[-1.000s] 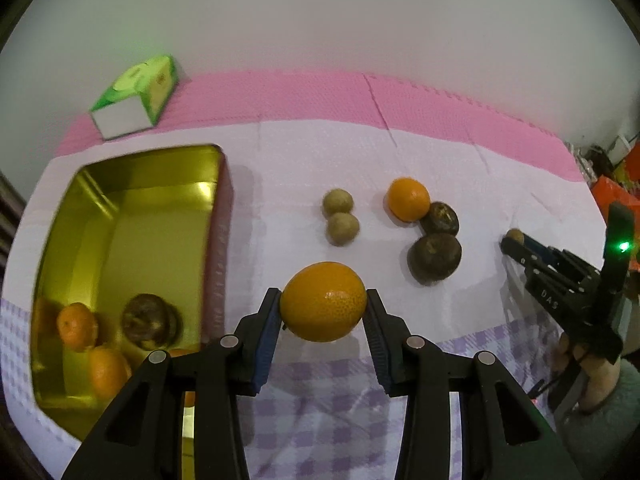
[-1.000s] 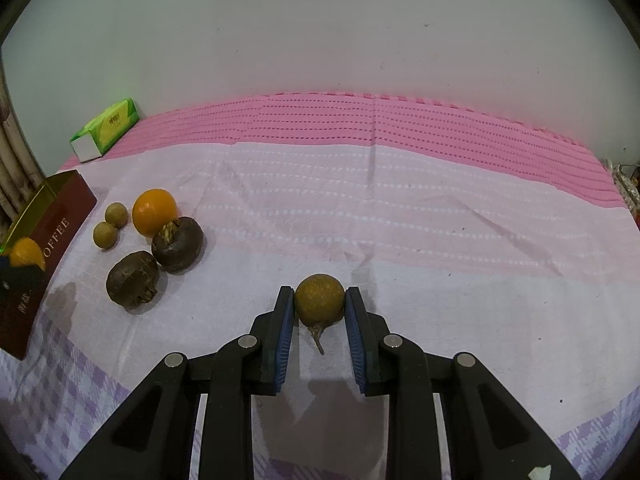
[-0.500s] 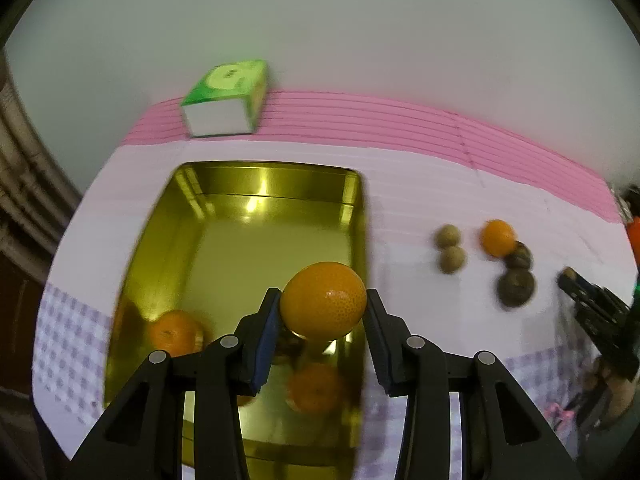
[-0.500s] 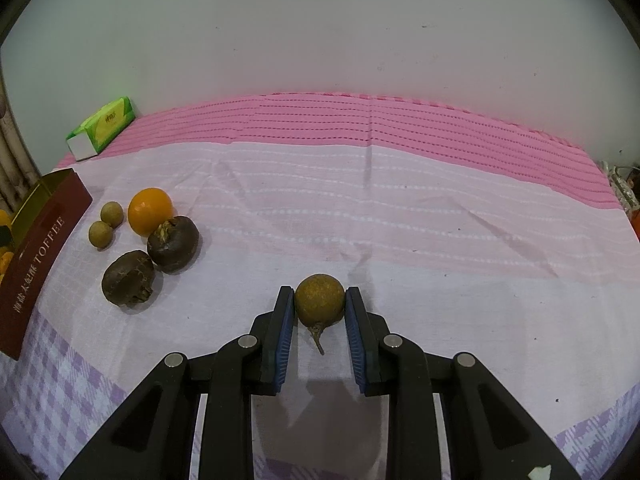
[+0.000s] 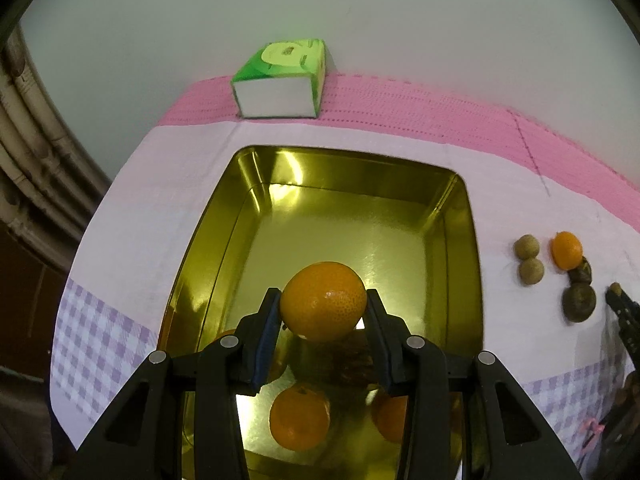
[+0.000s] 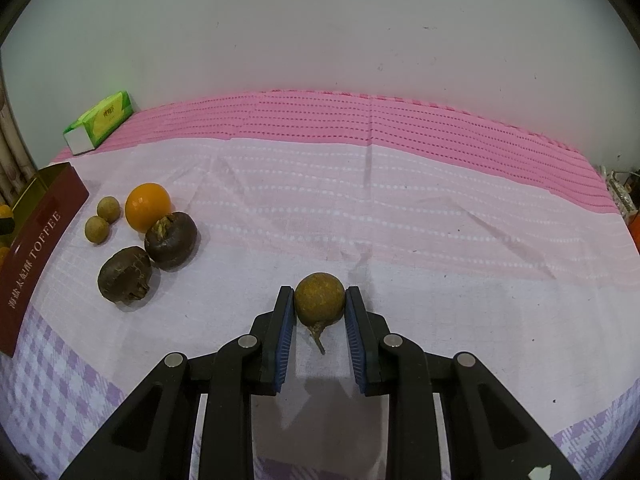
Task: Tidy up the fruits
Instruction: 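Carry the mandarin over the tin and open the left gripper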
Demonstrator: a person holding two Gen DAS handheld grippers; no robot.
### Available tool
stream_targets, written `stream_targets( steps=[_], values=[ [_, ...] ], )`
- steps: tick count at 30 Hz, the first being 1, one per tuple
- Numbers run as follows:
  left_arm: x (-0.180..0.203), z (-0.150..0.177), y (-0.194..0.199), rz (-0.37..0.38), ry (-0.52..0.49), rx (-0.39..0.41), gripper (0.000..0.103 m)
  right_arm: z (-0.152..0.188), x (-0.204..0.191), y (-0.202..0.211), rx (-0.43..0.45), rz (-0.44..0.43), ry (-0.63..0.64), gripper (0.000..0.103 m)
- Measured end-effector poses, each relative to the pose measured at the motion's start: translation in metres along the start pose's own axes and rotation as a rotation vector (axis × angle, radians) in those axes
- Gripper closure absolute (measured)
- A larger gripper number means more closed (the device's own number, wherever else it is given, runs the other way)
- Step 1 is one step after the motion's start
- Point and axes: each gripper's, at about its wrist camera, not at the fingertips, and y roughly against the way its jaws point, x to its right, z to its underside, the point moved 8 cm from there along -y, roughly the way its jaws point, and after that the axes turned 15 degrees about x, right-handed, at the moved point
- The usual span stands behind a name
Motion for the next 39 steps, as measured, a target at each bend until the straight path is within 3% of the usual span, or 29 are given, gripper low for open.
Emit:
stream_targets(
  steps=[10,39],
  values=[
    [0.000,0.014,-0.013,-0.009,-0.012,-0.045,0.061,0.000,0.000,0.000,0.000,0.000,0.001,0.079],
    [-0.003,0.012,-0.012,-0.045,-0.045,-0.051,0.060,0.001,0.000,-0.001,0.001,0.002,0.008,0.079]
  ],
)
